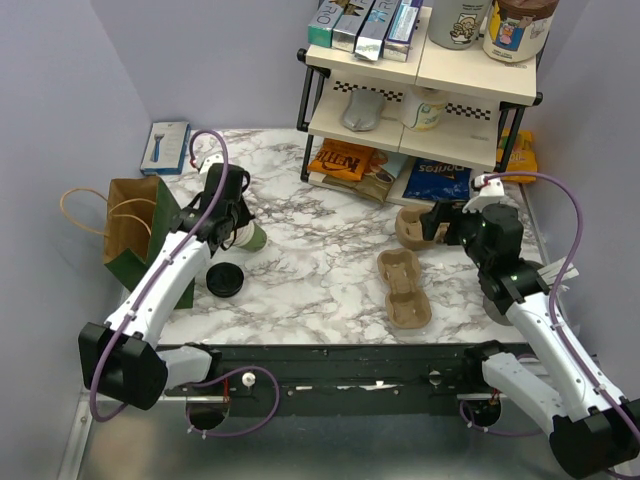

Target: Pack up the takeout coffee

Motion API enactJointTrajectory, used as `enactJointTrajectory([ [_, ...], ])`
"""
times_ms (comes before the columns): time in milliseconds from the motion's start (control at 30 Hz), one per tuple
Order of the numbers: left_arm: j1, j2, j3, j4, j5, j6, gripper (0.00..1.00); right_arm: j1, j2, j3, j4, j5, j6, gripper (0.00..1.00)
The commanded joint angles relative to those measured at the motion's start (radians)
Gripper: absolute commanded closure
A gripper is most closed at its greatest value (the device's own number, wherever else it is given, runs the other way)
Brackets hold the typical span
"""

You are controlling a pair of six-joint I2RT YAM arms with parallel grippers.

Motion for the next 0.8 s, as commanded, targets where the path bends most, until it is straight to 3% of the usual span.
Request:
enactJointTrajectory([
  [0,-0.007,-0.041,0.037,0.035,0.060,0.026,1.00,0.021,0.015,0.011,0.032,-0.156,-0.001,0.00],
  [133,-0.019,-0.032,0.038,0.044,0.070,0.022,1.00,0.082,0.091,0.029,0.103,-0.341,0.059,0.00],
  [267,-0.042,-0.014,0.040,0.067,0.078,-0.004,1.00,0.217,0.242,0.136,0.226,-0.350,0.149,0.00],
  [333,-0.060,-0.003,0.040,0.078,0.076,-0.021,1.00,0.279,0.367,0.188,0.261,-0.352,0.269,0.00],
  [500,-0.099,0.028,0.067,0.063,0.047,-0.044,1.00,0.326,0.662,0.448,0.244,-0.495,0.473,0.05],
  [767,-0.128,0.066,0.107,0.032,0.043,-0.053,1.00,0.408,0.935,0.676,0.241,-0.606,0.527,0.10],
])
